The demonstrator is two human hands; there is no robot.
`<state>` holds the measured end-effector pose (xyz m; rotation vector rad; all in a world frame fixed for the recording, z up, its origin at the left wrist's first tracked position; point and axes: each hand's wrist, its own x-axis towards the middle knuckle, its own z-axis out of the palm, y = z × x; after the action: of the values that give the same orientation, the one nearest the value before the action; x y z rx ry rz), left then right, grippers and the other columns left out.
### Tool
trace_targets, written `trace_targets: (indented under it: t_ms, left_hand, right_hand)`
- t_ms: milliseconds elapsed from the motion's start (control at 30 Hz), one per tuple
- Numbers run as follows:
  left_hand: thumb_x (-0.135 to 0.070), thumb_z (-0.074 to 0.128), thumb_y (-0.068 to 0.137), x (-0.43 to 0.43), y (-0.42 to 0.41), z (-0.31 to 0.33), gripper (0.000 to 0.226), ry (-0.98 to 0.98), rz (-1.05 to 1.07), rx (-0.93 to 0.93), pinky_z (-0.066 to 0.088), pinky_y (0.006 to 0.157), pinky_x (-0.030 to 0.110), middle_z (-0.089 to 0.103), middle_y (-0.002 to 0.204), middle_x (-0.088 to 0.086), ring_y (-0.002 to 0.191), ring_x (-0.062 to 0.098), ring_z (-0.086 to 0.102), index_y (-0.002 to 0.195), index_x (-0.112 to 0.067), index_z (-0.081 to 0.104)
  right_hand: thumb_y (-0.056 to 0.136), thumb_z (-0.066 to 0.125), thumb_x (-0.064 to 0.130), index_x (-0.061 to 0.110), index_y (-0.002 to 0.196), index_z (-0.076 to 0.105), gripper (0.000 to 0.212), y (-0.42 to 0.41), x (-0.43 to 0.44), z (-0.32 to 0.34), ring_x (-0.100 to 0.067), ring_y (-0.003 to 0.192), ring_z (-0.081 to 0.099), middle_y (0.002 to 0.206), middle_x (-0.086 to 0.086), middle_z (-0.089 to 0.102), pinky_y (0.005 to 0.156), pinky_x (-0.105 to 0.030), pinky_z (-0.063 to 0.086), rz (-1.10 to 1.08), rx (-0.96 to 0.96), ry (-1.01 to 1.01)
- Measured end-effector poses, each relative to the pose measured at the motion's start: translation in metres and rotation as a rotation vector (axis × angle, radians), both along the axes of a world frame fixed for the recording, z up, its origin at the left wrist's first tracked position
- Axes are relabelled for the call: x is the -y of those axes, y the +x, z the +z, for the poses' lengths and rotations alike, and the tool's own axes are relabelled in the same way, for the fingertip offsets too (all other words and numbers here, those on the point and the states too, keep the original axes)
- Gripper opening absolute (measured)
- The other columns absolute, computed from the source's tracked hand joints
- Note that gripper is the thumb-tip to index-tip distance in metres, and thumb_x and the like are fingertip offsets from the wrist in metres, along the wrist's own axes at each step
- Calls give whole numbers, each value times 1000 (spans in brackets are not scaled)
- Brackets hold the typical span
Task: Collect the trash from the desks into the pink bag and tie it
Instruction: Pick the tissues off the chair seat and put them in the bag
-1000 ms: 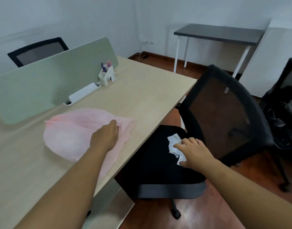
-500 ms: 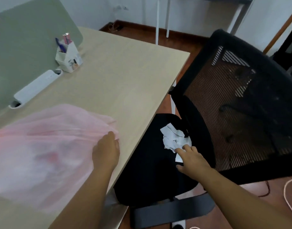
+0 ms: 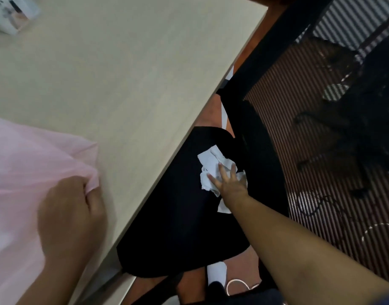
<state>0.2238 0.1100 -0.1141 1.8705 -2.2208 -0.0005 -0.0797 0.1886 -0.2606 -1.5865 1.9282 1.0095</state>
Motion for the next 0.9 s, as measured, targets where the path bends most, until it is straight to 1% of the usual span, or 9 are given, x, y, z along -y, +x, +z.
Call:
trace_targets:
  t_ms: [133, 233, 300, 367, 400, 500, 567, 667, 900]
  left_hand:
    - [-29, 38, 94, -2, -1, 0, 22, 1, 8, -29, 39, 63, 46, 53, 76, 15, 70, 36, 46, 82, -13, 47]
    - [-28, 38, 94, -1, -1, -2, 23, -3, 9, -34, 37, 63, 45, 52, 76, 14, 71, 34, 44, 82, -12, 48]
    - [-27, 38, 95, 0, -1, -2, 24, 3, 6, -36, 35, 64, 45, 52, 76, 15, 71, 34, 44, 81, -10, 49]
    - [-26, 39, 94, -1, 0, -2, 23, 9, 4, -44, 34, 65, 45, 51, 76, 15, 71, 34, 43, 80, -10, 48]
    - [-26, 39, 94, -1, 1, -2, 23, 10, 3, -53, 34, 65, 44, 51, 76, 15, 71, 33, 43, 80, -10, 47]
    - [-26, 40, 94, -1, 1, -2, 23, 10, 0, -57, 32, 64, 44, 50, 75, 15, 71, 33, 42, 80, -9, 47]
    - [-25, 39, 94, 0, 2, -3, 23, 10, -5, -58, 32, 64, 44, 50, 74, 14, 70, 33, 42, 78, -9, 47]
    - [-25, 39, 93, 1, 2, -5, 21, 8, -20, -69, 33, 63, 43, 48, 74, 12, 69, 31, 42, 78, -11, 45]
    - [-21, 42, 89, 0, 2, -4, 17, -14, -49, -70, 33, 63, 43, 50, 74, 13, 69, 33, 45, 76, -10, 46]
  right_hand:
    - [90, 64, 20, 40, 149, -24, 107, -9, 0, -18, -50, 144, 1, 160, -9, -25, 103, -49, 42, -68, 51, 10]
    - [84, 70, 18, 40, 151, -15, 111, -6, 2, -26, -48, 141, 12, 160, -10, -16, 99, -51, 45, -135, 88, 29]
    - [76, 79, 26, 38, 153, 0, 110, 2, -2, -30, -42, 134, 29, 157, -14, 3, 93, -46, 50, -115, 42, 20]
    - [68, 81, 43, 41, 142, 34, 87, 9, -5, -29, -29, 119, 51, 143, -10, 39, 81, -33, 57, -51, -73, -136]
    - [68, 80, 44, 40, 136, 43, 77, 9, -7, -28, -22, 114, 56, 135, -5, 49, 78, -28, 58, -35, -88, -198]
    - [81, 72, 20, 15, 142, 30, 74, 9, -17, -45, -27, 119, 47, 134, -11, 41, 87, -31, 50, -18, 30, -109]
    - [88, 64, 22, 7, 136, 37, 57, 6, -17, -47, -27, 119, 49, 131, -11, 46, 96, -34, 45, 18, 29, -93]
    - [95, 56, 18, 4, 127, 46, 36, 4, -15, -47, -26, 117, 53, 126, -12, 52, 97, -36, 46, 28, 51, -99]
    - [90, 60, 8, 6, 124, 51, 36, -1, -16, -19, -24, 115, 54, 124, -10, 52, 93, -34, 49, -124, 168, -210]
